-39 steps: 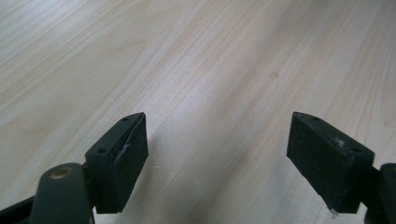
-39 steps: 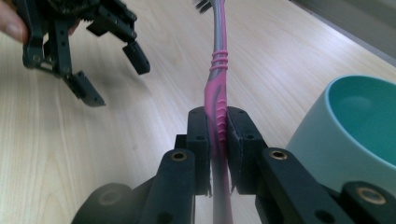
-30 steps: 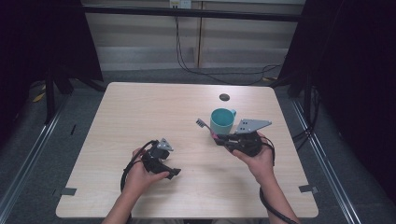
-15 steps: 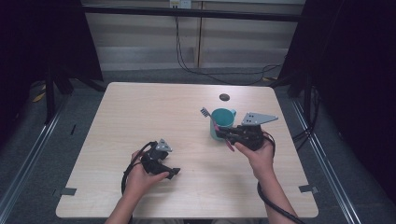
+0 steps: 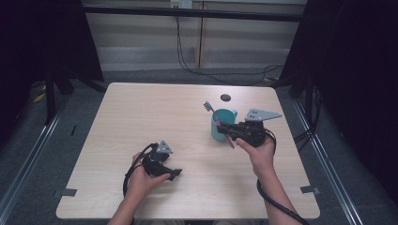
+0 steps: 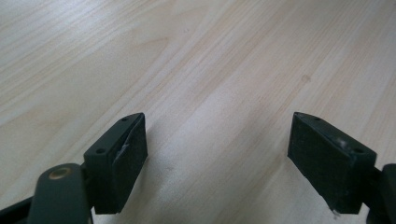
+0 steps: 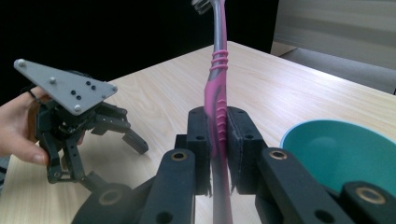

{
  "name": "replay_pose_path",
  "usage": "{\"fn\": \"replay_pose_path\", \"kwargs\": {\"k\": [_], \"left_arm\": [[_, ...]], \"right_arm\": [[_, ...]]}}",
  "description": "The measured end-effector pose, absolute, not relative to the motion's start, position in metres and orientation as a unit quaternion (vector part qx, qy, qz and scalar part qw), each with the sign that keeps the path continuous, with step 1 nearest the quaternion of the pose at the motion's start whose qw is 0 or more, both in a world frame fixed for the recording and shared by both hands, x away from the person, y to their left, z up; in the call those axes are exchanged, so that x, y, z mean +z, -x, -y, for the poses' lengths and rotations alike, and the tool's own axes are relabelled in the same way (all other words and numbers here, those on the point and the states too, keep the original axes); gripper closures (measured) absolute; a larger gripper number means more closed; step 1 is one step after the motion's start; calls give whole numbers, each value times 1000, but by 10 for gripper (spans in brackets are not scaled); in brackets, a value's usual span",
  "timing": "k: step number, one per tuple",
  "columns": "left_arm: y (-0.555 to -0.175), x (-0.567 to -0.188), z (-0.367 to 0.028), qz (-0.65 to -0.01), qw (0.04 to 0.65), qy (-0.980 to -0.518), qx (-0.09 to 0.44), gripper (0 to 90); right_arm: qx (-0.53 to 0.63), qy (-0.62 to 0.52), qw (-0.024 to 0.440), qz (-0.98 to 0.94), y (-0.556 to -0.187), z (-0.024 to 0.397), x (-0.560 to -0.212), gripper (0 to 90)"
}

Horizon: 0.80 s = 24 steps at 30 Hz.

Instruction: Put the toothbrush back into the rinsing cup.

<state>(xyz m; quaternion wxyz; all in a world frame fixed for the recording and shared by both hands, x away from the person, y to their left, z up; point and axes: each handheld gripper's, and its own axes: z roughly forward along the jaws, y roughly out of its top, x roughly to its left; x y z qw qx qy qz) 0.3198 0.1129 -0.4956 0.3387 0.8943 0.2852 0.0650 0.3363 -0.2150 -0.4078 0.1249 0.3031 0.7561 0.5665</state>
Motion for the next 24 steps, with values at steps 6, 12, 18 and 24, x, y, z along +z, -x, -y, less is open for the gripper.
{"fn": "replay_pose_path", "kwargs": {"k": [6,12,18,24], "left_arm": [[-319,-498,-113,-283,341,-894,71,199],[-317,-501,-115,-273,350,-893,76,185],[-315,-504,-115,-257,355,-895,86,155],[-313,-509,-119,-255,379,-885,94,149]], "right_arm": [[581,-310,124,-742,-343,217,-404,806],[587,-315,128,-734,-348,217,-401,805],[590,-318,133,-730,-353,216,-399,805],[596,-321,141,-722,-357,217,-396,805]]}}
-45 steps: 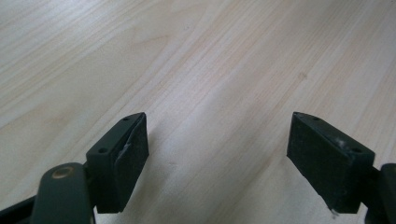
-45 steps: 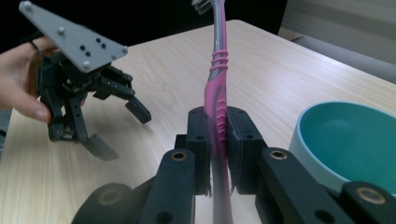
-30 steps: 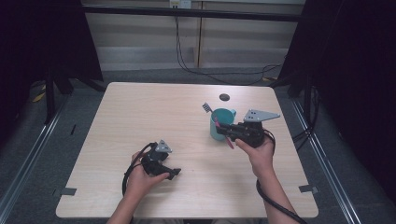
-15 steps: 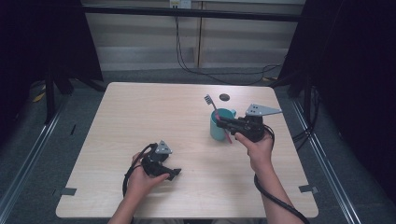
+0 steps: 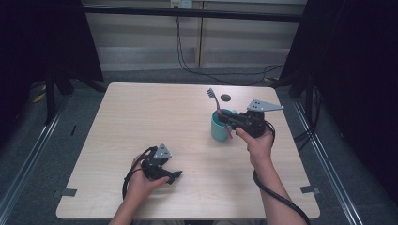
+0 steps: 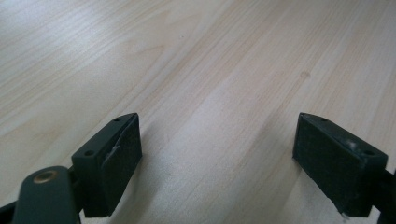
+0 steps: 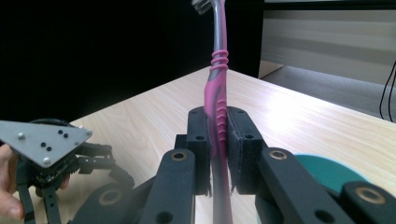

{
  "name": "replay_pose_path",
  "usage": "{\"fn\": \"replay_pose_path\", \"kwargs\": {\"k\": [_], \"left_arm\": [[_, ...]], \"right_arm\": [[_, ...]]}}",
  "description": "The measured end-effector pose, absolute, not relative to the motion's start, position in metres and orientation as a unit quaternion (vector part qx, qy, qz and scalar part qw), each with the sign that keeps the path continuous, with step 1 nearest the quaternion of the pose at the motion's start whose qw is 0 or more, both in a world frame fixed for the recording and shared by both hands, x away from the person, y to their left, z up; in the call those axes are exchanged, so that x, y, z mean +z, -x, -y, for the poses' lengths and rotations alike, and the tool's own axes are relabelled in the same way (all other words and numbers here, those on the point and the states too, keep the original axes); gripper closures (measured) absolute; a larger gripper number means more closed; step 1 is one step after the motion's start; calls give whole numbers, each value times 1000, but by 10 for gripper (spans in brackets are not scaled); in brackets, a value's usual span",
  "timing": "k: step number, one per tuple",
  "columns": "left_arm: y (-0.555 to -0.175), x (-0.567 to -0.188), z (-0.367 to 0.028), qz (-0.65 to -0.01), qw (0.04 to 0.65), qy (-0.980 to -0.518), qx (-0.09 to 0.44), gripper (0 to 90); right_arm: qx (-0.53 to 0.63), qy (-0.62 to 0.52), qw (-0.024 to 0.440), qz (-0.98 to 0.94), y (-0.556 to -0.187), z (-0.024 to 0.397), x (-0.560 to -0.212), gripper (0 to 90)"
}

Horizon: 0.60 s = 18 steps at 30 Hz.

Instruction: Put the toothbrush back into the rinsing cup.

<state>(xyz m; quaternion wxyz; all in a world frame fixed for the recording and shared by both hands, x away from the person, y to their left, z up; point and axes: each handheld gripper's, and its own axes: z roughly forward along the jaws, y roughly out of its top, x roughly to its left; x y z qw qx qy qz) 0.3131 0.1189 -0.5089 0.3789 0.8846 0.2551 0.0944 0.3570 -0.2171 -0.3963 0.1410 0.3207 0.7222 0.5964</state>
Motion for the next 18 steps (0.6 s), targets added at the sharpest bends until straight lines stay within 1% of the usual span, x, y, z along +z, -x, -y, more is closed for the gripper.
{"fn": "replay_pose_path", "kwargs": {"k": [13,18], "left_arm": [[-313,-510,-119,-249,382,-885,93,131],[-313,-510,-117,-237,376,-892,86,73]], "right_arm": [[603,-325,145,-713,-366,216,-391,805],[604,-324,146,-713,-368,215,-389,805]]}}
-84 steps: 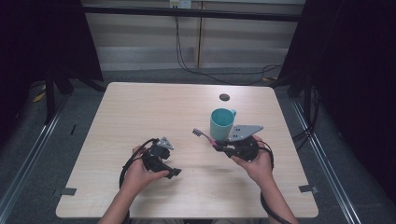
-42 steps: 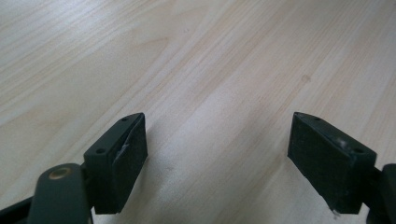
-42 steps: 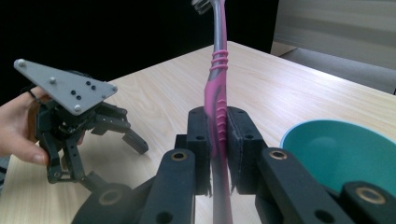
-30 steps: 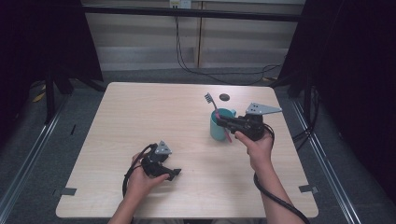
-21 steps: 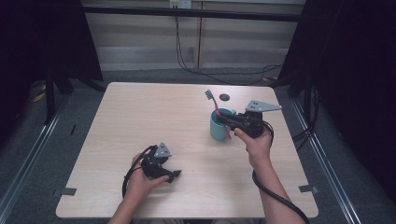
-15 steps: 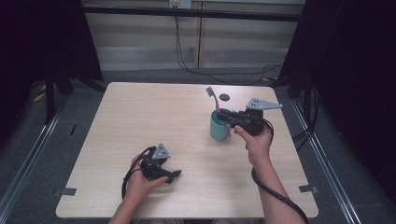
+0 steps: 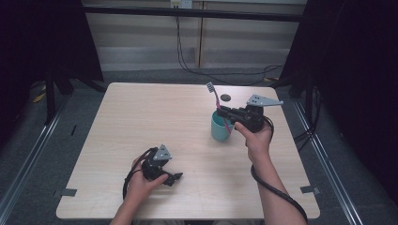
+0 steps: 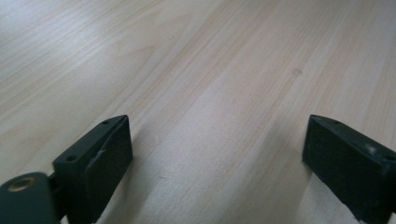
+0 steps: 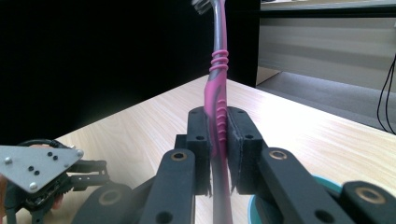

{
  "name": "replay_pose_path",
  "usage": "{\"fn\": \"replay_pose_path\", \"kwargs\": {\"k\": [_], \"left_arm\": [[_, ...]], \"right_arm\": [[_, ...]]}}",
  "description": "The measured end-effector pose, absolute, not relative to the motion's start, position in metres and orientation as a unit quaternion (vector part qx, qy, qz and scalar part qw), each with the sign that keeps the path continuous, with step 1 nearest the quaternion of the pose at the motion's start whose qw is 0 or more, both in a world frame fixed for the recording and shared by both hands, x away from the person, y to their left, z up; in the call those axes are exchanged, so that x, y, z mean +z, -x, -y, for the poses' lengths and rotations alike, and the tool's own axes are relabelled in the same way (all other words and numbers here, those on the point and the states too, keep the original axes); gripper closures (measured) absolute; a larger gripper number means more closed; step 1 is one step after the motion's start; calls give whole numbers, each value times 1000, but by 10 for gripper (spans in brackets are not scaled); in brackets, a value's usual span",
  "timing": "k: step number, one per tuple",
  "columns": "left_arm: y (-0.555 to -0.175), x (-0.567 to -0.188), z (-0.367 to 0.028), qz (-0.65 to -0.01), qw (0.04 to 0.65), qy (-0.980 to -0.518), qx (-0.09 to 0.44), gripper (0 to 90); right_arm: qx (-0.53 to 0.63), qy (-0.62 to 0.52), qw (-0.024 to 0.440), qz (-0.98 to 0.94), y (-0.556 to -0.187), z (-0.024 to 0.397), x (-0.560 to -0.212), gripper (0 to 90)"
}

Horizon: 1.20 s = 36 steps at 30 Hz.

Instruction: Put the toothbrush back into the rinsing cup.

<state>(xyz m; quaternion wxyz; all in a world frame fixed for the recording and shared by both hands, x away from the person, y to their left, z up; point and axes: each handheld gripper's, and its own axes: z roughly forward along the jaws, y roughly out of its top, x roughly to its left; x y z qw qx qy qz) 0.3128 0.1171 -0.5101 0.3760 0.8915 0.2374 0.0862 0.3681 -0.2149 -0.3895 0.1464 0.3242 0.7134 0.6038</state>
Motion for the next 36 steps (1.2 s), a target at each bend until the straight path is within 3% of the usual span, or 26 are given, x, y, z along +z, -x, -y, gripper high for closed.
{"fn": "replay_pose_path", "kwargs": {"k": [36], "left_arm": [[-311,-511,-116,-243,380,-888,88,53]], "right_arm": [[606,-339,178,-698,-398,218,-389,805]]}}
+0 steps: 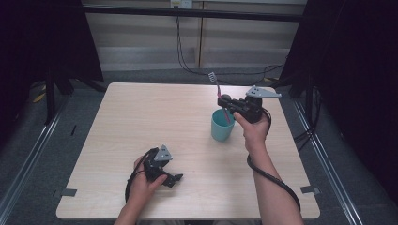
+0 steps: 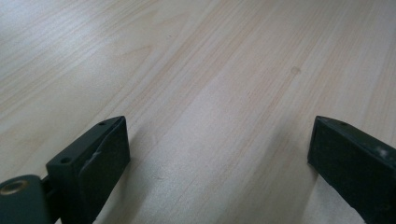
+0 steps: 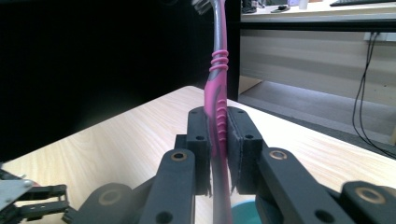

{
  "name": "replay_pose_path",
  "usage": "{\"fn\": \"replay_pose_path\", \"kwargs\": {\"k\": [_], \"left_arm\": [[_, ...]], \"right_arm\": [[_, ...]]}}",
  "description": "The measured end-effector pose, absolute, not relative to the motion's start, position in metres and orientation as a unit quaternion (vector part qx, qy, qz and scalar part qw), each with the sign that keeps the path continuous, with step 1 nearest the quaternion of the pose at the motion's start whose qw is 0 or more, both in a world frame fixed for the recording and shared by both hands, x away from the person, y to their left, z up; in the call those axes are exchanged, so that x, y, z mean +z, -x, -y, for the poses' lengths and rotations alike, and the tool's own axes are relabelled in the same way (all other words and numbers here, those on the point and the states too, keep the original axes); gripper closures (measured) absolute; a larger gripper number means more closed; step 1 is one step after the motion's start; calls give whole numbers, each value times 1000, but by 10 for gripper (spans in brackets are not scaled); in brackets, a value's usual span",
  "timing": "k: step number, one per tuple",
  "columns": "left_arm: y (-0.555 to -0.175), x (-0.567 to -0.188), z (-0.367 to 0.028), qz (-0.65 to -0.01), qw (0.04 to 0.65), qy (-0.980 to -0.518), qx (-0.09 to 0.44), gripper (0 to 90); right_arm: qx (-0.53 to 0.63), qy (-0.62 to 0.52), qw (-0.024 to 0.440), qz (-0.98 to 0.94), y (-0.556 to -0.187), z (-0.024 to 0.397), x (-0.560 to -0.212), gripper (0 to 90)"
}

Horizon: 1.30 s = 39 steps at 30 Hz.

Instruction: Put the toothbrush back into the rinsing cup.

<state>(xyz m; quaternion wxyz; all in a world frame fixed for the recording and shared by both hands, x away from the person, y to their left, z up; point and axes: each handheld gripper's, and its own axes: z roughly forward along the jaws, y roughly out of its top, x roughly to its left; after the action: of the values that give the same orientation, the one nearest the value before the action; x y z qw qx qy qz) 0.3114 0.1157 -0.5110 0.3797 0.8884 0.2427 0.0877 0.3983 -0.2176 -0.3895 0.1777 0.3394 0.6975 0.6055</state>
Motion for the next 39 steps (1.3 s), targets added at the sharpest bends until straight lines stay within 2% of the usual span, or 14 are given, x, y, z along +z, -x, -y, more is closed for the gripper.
{"fn": "replay_pose_path", "kwargs": {"k": [28,39], "left_arm": [[-311,-511,-116,-244,378,-889,89,53],[-311,-511,-116,-240,376,-891,89,53]], "right_arm": [[608,-353,193,-684,-414,221,-405,804],[600,-356,187,-691,-415,214,-422,804]]}}
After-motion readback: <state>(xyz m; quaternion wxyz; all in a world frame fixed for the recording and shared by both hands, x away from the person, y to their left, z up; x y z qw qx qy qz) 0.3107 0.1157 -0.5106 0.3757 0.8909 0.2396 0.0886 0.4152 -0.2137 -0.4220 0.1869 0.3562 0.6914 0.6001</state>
